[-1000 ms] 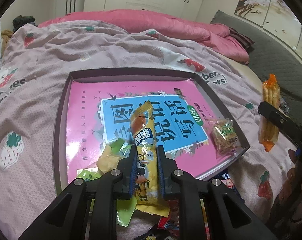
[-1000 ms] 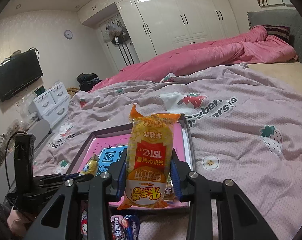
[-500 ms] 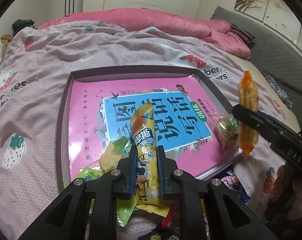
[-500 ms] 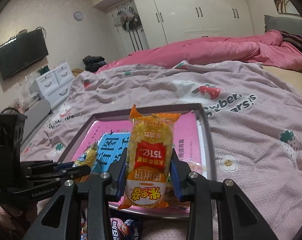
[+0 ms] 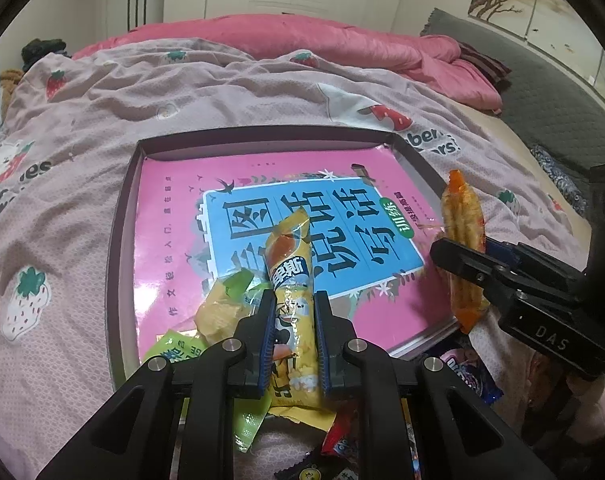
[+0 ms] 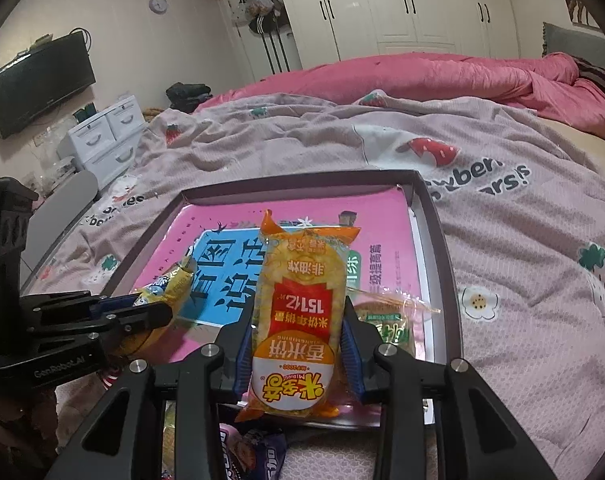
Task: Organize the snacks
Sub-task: 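Lower bread bag into tray and open right gripper while left lowers snack bar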
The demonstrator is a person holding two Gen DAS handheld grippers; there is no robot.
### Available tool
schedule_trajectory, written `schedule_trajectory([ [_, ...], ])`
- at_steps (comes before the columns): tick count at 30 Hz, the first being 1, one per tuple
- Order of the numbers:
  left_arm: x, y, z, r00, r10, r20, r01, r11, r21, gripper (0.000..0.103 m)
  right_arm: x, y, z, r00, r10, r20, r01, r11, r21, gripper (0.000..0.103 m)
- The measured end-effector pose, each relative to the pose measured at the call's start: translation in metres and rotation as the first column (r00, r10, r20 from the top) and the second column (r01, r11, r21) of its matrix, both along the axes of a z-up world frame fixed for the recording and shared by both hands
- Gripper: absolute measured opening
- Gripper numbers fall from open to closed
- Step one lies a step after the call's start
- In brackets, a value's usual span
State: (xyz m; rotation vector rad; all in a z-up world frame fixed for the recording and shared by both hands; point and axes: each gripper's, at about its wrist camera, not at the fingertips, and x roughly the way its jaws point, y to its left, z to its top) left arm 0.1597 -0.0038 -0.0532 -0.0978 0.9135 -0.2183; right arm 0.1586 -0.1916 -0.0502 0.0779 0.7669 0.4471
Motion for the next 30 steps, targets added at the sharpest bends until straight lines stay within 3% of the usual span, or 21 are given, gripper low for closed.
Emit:
schedule_trajectory([
  [30,-0.0039,0.0016,0.0027,1.000,-0.007,-0.025,0.006,0.999,-0.035,0.019,-0.0040,0.0058,-0.0009,1.000,0.009,-0.003,-0.009,1.000,-0.030,0.044],
])
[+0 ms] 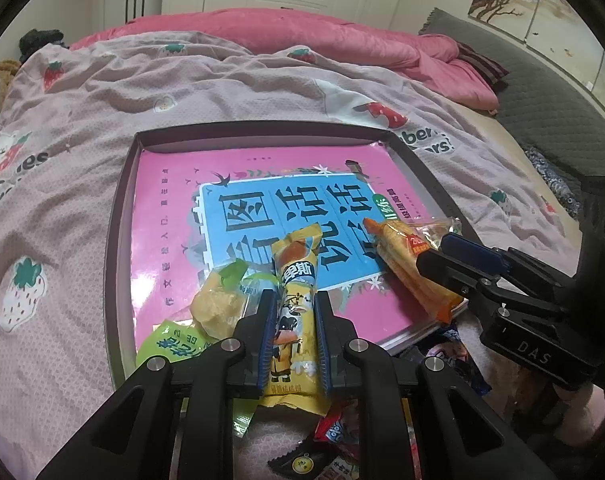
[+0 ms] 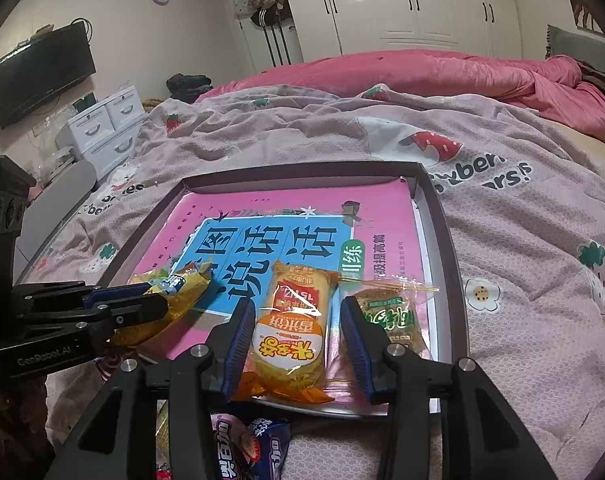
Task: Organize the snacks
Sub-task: 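Lower bread bag into tray and open right gripper while left lowers snack bar, then lower yellow snack bar into tray and open left gripper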
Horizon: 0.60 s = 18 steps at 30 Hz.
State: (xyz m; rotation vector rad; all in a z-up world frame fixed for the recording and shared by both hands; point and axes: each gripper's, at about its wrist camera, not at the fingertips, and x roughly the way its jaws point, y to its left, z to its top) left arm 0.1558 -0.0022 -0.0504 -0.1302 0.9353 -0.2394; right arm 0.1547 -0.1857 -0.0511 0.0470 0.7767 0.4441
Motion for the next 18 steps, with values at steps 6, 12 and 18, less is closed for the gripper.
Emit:
schedule_trajectory([
  [6,-0.0010,0.0000,0.0017,1.000,-0.002,-0.003,0.002,1.000,-0.007,0.022,-0.0018,-0.0023,0.0030,1.000,-0.007,0.010,0.007,1.000,-0.004,0.044],
  [12,-0.0018,0.0014,0.0043,1.000,0.002,0.000,-0.002,1.000,-0.008,0.022,-0.0038,-0.0036,0.0054,1.000,-0.009,0.017,0.009,1.000,-0.005,0.045],
  [18,-0.0027,0.0047,0.0045,1.000,0.013,0.007,-0.013,1.000,0.016,0.023,-0.0068,-0.0042,0.0062,1.000,-0.008,0.019,0.008,0.999,-0.031,0.045],
])
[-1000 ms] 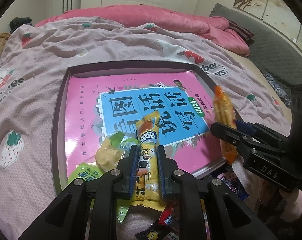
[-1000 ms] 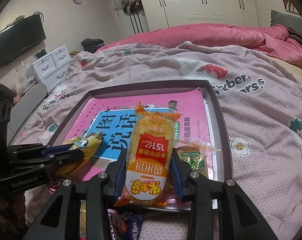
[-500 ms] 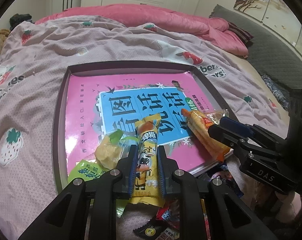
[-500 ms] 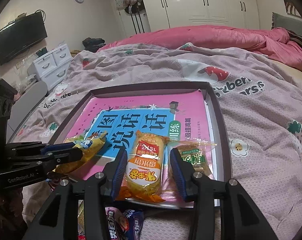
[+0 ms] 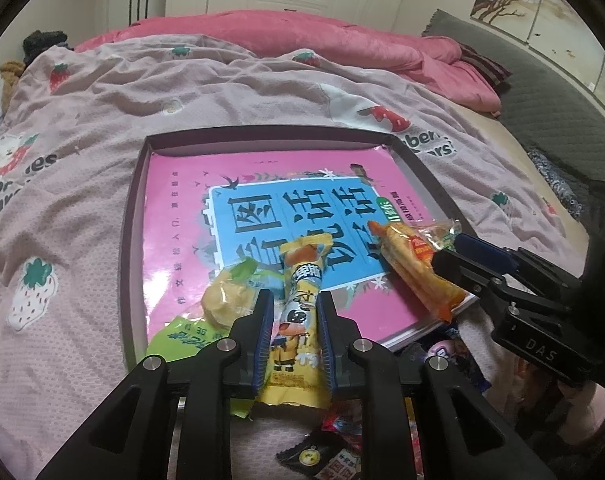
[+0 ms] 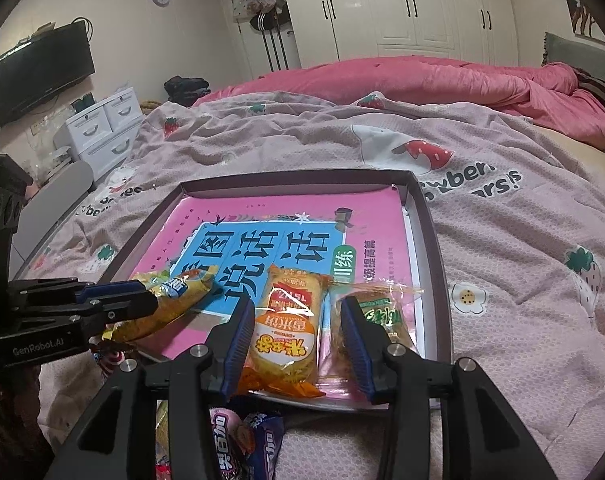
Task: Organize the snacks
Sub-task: 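Lower yellow snack bar into tray and open left gripper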
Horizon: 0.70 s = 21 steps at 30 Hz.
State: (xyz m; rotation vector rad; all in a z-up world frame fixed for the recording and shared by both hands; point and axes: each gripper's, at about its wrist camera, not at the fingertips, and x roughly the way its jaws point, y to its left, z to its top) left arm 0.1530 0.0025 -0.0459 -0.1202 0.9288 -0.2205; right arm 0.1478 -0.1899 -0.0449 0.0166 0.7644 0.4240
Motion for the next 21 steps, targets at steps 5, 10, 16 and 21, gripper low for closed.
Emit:
schedule_trajectory([
  [5,0.002,0.003,-0.002,1.000,0.015,0.004,-0.015,1.000,0.028,0.023,0.000,0.002,-0.002,1.000,-0.009,0.016,0.010,0.998,-0.059,0.045],
  [10,0.007,0.005,-0.006,1.000,0.026,0.000,-0.026,0.999,0.044,0.023,0.003,0.002,-0.005,0.999,-0.021,0.030,0.023,0.996,-0.087,0.045],
  [16,0.008,0.008,-0.006,0.999,0.033,0.002,-0.033,0.998,0.044,0.023,0.004,0.002,-0.004,0.999,-0.031,0.043,0.035,0.994,-0.104,0.045],
  [21,0.006,0.013,0.005,0.999,0.046,0.022,-0.047,0.999,0.025,0.032,-0.009,0.006,0.004,0.998,0.033,0.051,-0.029,0.996,-0.080,0.049],
])
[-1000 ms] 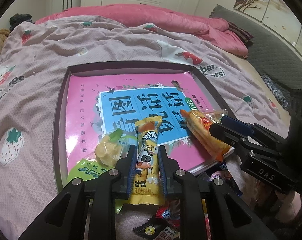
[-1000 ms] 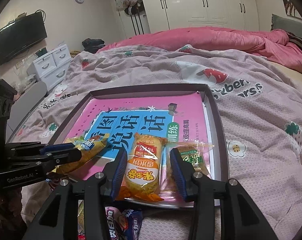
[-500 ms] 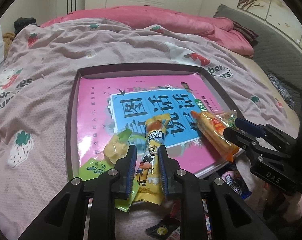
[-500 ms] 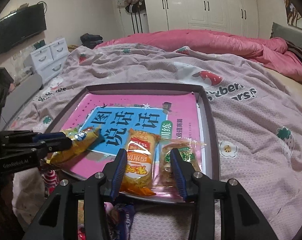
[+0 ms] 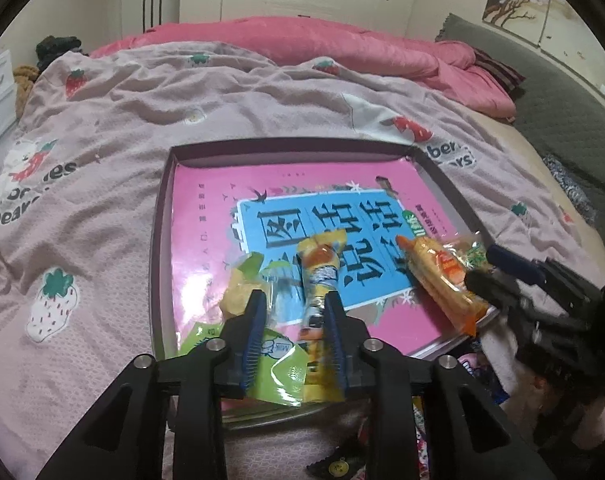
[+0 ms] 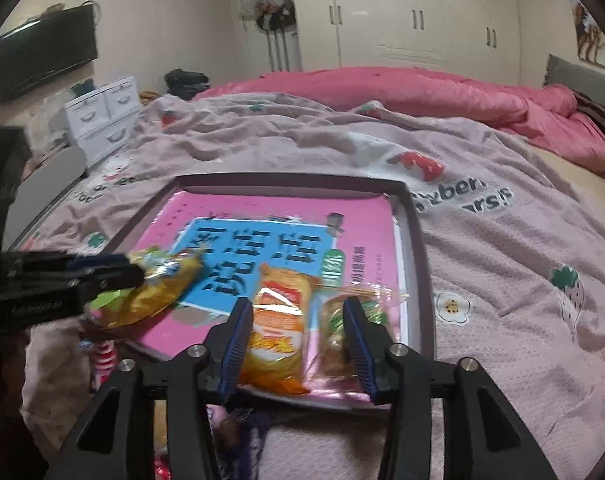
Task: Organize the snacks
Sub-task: 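Lower yellow snack bar into tray and open left gripper, then withdraw both open grippers from the tray toward the remaining snack pile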
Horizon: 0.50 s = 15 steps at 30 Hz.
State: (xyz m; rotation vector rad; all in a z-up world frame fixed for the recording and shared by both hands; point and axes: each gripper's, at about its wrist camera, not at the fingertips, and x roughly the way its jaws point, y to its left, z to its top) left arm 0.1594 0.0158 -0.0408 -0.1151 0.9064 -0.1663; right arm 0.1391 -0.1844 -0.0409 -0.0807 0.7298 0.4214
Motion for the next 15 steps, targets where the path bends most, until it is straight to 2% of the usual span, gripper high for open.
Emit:
schedule_trajectory([
  [8,-0.005,0.002,0.010,1.000,0.004,0.000,-0.004,0.999,-0.032,0.038,-0.005,0.008,-0.008,1.000,-0.004,0.017,0.006,0.995,-0.103,0.051],
  [12,-0.009,0.003,0.016,1.000,0.000,0.011,0.001,0.999,-0.038,0.040,-0.001,0.001,-0.007,0.999,-0.031,0.022,0.033,0.995,-0.095,0.052],
  [15,-0.012,0.003,0.021,1.000,-0.002,0.012,0.002,0.999,-0.041,0.046,0.000,-0.003,-0.006,0.998,-0.053,0.032,0.055,0.995,-0.085,0.054],
])
